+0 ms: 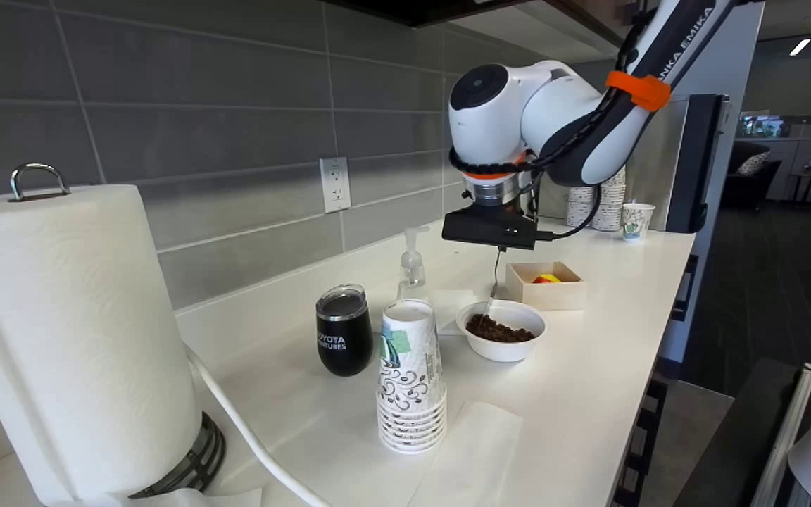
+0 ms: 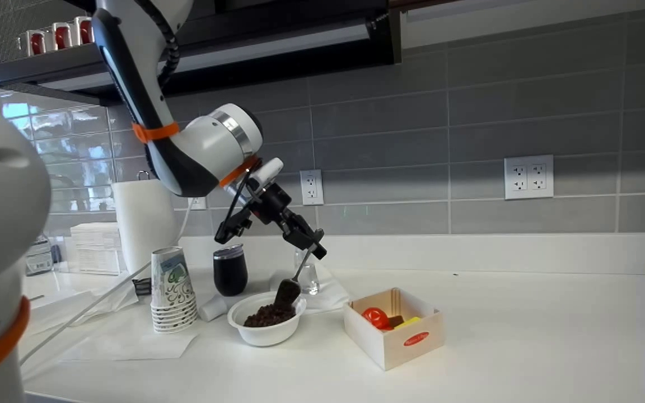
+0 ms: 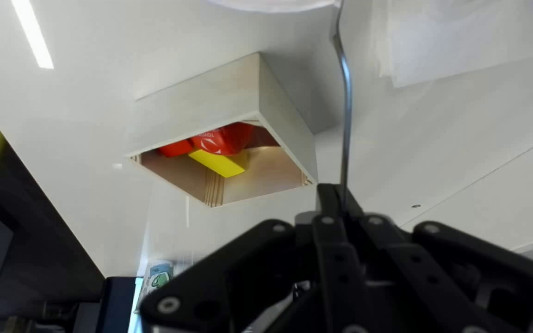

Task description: Stir the bowl with the kitchen utensil

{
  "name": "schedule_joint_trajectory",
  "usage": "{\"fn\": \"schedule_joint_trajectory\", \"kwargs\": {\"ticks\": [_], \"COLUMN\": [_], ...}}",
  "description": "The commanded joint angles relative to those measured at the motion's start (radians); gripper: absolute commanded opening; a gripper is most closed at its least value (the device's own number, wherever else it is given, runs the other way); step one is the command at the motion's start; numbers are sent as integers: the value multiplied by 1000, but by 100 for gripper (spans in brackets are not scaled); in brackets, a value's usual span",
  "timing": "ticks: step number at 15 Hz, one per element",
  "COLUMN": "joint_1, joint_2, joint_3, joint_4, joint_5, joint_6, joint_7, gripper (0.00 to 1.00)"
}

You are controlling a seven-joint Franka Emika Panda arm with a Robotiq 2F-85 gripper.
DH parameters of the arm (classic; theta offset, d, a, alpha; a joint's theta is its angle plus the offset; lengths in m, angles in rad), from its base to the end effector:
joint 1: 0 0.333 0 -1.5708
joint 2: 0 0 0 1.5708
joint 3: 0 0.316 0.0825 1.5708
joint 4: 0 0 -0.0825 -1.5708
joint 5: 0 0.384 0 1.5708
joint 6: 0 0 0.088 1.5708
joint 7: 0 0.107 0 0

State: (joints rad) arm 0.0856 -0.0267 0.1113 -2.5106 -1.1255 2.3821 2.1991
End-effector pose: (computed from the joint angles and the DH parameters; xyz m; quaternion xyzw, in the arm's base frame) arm 0.4481 0.0802 0.2856 0.7964 -0.4924 0.3086 0.1676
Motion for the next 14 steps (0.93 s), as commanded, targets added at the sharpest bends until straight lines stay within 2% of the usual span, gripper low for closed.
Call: {"fn": "schedule_joint_trajectory", "kwargs": {"ticks": [1,14], "joint_1": [0,-2], "joint_2": [12,-17], "joint_3": [-9,-20], "joint_4": [6,-16], "joint_5": [8,261], "joint_6": [64,14], "joint_7": [9,-215], "gripper": [1,1]}}
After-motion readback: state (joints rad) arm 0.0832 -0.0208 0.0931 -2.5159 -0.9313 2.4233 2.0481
